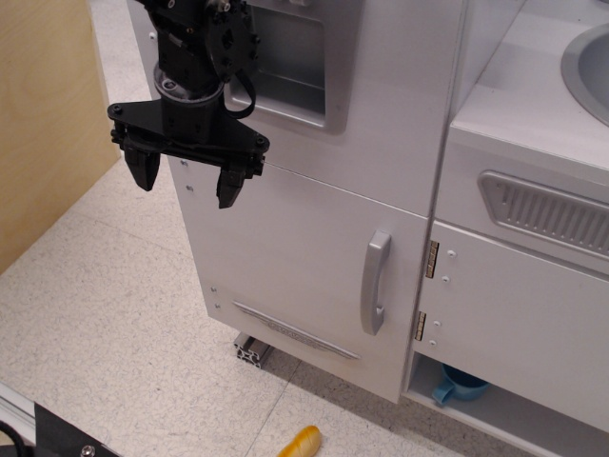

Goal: Open low fridge

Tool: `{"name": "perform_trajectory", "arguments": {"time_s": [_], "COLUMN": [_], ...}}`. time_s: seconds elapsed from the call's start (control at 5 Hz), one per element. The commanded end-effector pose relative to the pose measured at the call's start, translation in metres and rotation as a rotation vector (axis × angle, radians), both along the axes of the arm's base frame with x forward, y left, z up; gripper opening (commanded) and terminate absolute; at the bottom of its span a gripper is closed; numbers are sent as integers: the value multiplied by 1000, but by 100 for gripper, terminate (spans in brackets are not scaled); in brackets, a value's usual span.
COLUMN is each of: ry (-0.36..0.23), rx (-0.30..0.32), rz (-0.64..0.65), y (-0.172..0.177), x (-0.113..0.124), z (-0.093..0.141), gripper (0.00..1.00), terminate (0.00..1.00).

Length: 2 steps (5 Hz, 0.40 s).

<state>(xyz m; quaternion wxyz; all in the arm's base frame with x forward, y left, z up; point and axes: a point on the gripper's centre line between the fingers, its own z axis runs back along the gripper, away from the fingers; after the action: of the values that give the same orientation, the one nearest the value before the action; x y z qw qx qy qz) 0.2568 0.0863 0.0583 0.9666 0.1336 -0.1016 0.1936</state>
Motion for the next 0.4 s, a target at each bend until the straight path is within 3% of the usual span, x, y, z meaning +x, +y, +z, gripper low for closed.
{"name": "perform_trajectory", "arguments": {"time_s": [0.0,0.2], "ry": [0,-2], "rx": [0,-23], "rz": [0,-56], "y": [0,-23], "x": [0,0], "z": [0,-17], "gripper": [100,100], "terminate": [0,0]}}
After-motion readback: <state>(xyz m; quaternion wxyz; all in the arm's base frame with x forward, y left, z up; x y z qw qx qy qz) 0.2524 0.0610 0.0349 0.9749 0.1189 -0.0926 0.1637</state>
